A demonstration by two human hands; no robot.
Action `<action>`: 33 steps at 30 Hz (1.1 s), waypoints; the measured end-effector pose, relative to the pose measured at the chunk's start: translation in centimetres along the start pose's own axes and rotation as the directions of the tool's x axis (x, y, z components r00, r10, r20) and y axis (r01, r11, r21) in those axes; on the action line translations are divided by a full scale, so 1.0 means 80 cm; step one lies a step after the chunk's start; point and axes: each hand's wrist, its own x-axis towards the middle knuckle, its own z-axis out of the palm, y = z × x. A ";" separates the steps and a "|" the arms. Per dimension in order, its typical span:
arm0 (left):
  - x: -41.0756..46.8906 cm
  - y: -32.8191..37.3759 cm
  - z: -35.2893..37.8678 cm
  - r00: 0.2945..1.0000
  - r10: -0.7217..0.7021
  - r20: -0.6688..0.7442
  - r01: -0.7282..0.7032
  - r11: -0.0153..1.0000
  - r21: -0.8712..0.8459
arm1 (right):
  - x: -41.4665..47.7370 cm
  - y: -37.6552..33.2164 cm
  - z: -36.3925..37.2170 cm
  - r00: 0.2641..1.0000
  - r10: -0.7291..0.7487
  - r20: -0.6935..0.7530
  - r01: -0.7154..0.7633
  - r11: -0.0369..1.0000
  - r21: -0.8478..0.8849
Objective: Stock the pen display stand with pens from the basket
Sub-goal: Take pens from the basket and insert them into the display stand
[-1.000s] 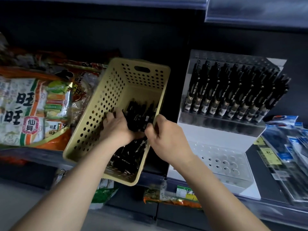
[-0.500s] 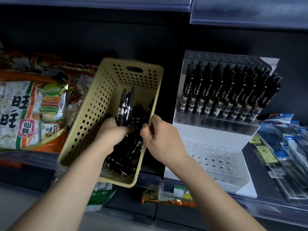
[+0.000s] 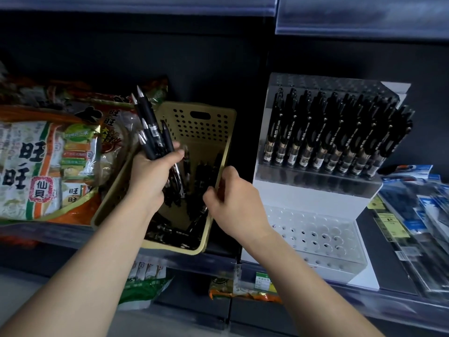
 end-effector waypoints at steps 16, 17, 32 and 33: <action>-0.037 0.066 0.013 0.998 0.044 0.052 -0.012 0.870 -0.494 | -0.011 -0.009 -0.005 0.991 -0.011 -0.133 0.011 1.000 0.004; -0.042 0.073 0.015 0.997 0.053 0.056 -0.016 0.854 -0.520 | -0.013 -0.018 -0.008 0.978 -0.041 -0.204 0.060 0.994 0.088; -0.141 0.081 0.057 0.968 0.128 0.218 0.021 0.819 -0.574 | -0.035 -0.058 -0.066 0.818 0.419 0.393 -0.352 -0.175 0.920; -0.146 0.076 0.061 0.968 0.115 0.222 0.030 0.828 -0.561 | -0.035 -0.057 -0.067 0.804 0.420 0.421 -0.364 -0.213 0.907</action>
